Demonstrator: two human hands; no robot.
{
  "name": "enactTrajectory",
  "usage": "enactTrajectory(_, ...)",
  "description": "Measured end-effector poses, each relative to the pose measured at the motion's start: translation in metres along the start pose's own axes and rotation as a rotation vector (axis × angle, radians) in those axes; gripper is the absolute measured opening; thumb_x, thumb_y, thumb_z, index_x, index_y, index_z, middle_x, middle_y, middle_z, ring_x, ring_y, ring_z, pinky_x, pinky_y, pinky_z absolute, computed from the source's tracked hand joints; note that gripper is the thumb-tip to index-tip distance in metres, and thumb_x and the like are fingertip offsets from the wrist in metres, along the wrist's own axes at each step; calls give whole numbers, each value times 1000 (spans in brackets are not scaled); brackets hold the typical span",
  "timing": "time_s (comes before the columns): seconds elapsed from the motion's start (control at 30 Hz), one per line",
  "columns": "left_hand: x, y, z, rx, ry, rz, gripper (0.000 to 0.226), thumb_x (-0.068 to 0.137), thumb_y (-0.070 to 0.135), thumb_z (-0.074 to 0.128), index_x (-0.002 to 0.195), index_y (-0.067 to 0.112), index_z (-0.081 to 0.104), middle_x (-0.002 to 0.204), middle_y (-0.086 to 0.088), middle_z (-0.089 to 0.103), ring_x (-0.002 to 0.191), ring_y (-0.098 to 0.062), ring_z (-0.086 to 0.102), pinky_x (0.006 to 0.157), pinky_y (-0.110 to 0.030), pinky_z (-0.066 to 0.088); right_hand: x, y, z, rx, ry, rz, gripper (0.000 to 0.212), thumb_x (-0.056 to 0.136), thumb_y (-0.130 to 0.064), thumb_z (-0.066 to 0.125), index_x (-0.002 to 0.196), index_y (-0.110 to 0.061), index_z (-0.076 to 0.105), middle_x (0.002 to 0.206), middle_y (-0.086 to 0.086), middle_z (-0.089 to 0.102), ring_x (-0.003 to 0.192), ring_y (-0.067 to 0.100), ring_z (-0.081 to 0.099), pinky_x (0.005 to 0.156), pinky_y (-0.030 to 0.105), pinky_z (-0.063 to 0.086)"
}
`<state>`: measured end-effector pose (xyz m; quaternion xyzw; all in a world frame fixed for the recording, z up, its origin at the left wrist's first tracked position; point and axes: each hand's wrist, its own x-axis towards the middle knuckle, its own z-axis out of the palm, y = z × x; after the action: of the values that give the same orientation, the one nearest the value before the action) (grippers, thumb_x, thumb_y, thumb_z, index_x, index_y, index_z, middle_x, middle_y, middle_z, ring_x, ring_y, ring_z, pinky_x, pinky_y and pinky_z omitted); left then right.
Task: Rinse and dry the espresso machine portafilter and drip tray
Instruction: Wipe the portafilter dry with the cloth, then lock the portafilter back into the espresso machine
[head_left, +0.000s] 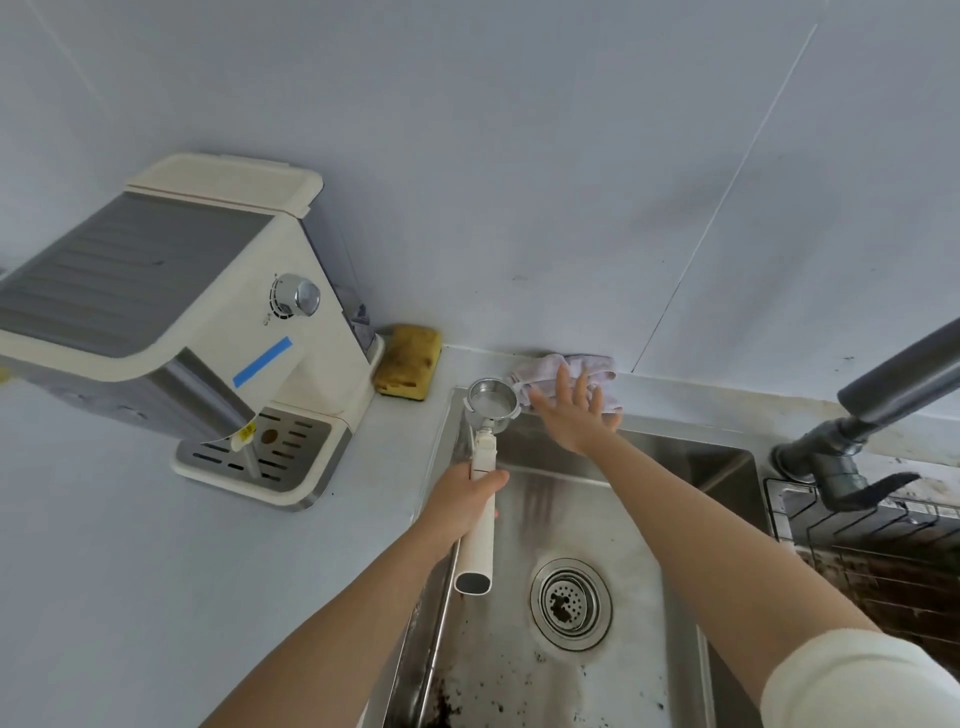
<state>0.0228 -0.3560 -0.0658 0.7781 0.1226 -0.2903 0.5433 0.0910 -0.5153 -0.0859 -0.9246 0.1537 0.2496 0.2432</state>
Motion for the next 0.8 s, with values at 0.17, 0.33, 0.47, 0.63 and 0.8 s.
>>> enactTrajectory(0.17,-24,2,3,-29,-2,40,11,90,24,55,87,14,52,70,-5,55,57,-15,55,59,-26,46,-54,2,7,334,-105,-139,62,98,-46,22,147,-29,-11,158,2,-7,146,27,-1,117,46,9)
enactTrajectory(0.33,-55,1,4,-14,-46,66,12,89,24,57,86,14,54,67,-4,55,54,-14,54,54,-23,45,-115,16,22,849,-279,-85,68,94,-54,31,149,-26,5,155,0,20,138,22,29,110,38,26)
enactTrajectory(0.47,-87,-7,6,75,-110,93,12,86,25,61,87,14,60,66,-2,58,56,-13,55,59,-25,45,-139,17,40,1111,-412,-120,41,93,-43,43,123,-17,50,119,6,60,102,17,56,85,29,42)
enactTrajectory(0.63,-124,-28,9,79,-159,93,9,82,25,66,79,19,60,66,2,58,58,-10,55,60,-22,46,-167,12,61,1386,-424,-193,11,91,-4,49,102,-5,48,86,11,56,76,22,59,67,32,51)
enactTrajectory(0.8,-150,-54,-7,10,-170,32,10,81,24,68,81,16,63,63,1,59,52,-9,55,56,-23,47,-193,1,83,1398,-442,-147,10,90,2,49,97,-5,50,84,13,58,75,26,60,61,37,54)
